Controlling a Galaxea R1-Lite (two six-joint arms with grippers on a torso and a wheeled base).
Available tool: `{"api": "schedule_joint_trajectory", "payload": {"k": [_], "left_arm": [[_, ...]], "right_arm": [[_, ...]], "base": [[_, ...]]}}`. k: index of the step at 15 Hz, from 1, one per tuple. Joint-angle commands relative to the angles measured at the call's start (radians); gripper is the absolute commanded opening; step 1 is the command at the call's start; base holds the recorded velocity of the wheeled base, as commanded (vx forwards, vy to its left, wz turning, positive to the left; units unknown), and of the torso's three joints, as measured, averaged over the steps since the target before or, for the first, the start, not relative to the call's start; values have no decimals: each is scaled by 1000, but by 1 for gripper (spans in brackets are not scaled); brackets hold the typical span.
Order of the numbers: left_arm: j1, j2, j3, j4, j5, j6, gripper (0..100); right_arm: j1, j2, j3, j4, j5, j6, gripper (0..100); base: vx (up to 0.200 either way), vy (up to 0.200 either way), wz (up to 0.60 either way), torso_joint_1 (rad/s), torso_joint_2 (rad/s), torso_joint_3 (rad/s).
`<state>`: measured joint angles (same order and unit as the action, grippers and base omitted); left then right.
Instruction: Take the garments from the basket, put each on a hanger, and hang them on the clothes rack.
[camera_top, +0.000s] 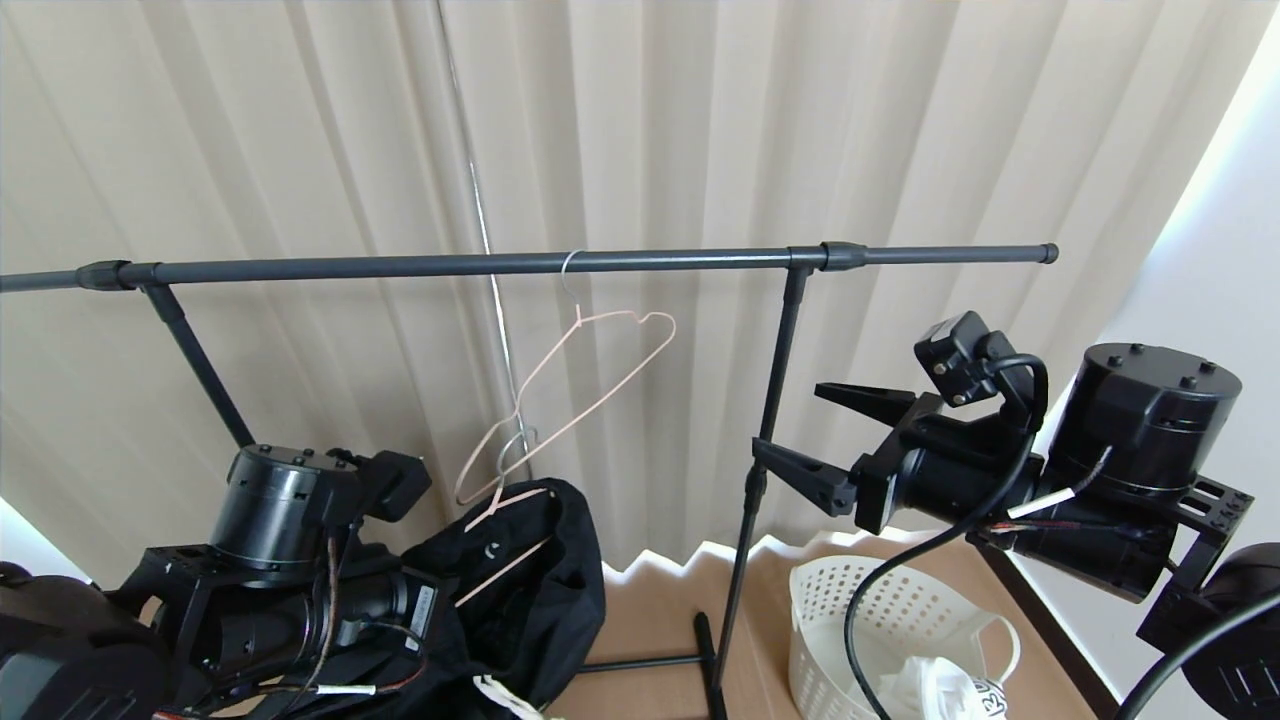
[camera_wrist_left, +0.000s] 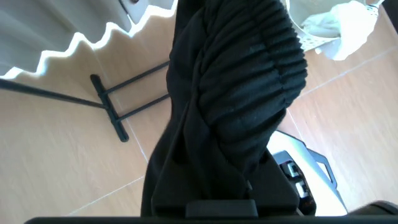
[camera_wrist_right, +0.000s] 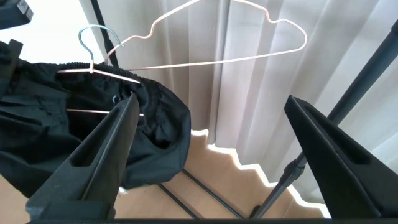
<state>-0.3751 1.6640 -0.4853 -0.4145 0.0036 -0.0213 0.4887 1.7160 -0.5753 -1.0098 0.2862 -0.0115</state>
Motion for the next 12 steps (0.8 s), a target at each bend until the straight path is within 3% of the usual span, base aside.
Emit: {"api": "schedule_joint_trajectory", "payload": {"k": [1,8,12], "left_arm": [[42,10,51,-27,-2,0,0],[147,10,120,-84,-2,0,0],[205,-4,205,-218,-5,-2,0]], "right_arm": [[1,4,0,-1,1,-1,100],[1,7,0,0,1,-1,100],[1,5,0,0,1,-1,100]], "base": [[0,0,0,0,0,0],[0,0,0,0,0,0],[0,0,0,0,0,0]]}}
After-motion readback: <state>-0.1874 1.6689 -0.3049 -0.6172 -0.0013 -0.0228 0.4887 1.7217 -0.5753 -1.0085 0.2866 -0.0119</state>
